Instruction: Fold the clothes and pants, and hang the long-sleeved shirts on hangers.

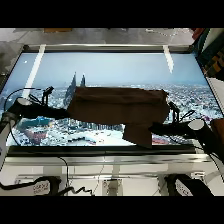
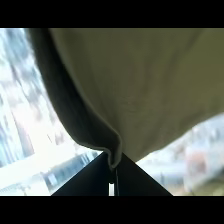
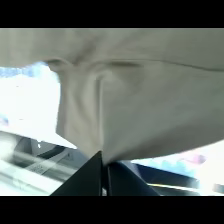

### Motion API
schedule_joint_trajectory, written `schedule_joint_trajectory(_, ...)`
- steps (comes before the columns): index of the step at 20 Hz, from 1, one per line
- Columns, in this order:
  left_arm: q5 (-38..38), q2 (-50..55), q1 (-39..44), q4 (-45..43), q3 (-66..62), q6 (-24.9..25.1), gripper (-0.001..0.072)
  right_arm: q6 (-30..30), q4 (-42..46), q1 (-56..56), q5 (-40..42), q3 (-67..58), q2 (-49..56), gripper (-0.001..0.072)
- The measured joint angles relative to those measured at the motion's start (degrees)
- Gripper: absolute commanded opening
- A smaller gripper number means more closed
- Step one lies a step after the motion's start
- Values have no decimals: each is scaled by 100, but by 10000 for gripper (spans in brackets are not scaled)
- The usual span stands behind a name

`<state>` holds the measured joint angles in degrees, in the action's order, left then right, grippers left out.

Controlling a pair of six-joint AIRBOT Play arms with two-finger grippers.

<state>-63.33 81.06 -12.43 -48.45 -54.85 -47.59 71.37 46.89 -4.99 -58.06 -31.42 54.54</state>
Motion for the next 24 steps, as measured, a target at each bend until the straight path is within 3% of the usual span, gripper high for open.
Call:
schedule_joint_trajectory(6,-87,-1812,0,-160,1325,-313,14,-7,31,0,-595,-7,-940,12)
schedule_joint_trajectory(9,243,-2531,7,354,1596,-518,13,240,15,0,-151,-7,-1196,12)
schedule_joint_trajectory(16,3082,-2643,944,1996,1703,-678,12,793,-748,0,2660,-107,-802,11)
schedule_joint_trajectory(19,4179,-2138,1530,2306,1488,-708,12,835,-1003,0,3224,-562,-107,11)
schedule_joint_trajectory(24,5112,-1108,1937,2479,857,-737,14,841,-1043,0,3491,-1932,1517,12)
